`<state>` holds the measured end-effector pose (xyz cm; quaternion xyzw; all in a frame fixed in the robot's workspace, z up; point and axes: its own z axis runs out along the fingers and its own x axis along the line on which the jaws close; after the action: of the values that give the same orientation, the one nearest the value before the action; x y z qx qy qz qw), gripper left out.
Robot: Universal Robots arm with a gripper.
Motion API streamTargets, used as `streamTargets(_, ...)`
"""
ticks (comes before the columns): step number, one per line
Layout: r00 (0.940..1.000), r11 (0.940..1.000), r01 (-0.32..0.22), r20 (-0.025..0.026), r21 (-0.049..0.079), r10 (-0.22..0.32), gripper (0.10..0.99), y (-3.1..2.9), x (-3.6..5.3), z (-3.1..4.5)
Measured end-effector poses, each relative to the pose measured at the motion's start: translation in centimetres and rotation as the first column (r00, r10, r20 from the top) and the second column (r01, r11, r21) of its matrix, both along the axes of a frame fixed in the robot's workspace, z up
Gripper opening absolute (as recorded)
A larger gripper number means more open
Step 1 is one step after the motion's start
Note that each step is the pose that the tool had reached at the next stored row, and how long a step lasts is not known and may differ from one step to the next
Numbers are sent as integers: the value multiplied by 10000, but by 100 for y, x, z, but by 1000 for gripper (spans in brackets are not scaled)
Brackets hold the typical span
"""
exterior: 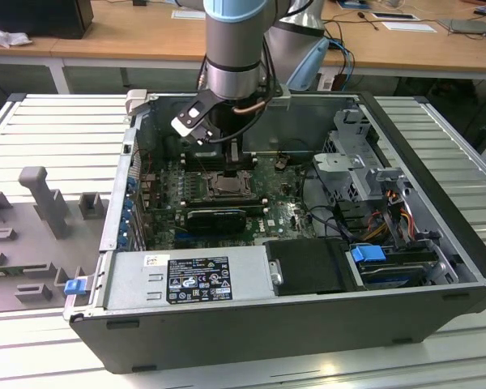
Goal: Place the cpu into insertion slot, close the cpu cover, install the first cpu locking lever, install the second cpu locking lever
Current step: 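Install the first cpu locking lever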
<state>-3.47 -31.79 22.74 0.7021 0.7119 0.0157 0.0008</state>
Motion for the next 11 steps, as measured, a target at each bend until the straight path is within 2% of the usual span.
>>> streamTargets(2, 10000, 10000, 0, 0, 0, 0, 106, 0, 0, 15)
streamTargets(11, 10000, 10000, 0, 0, 0, 0, 106, 0, 0, 181)
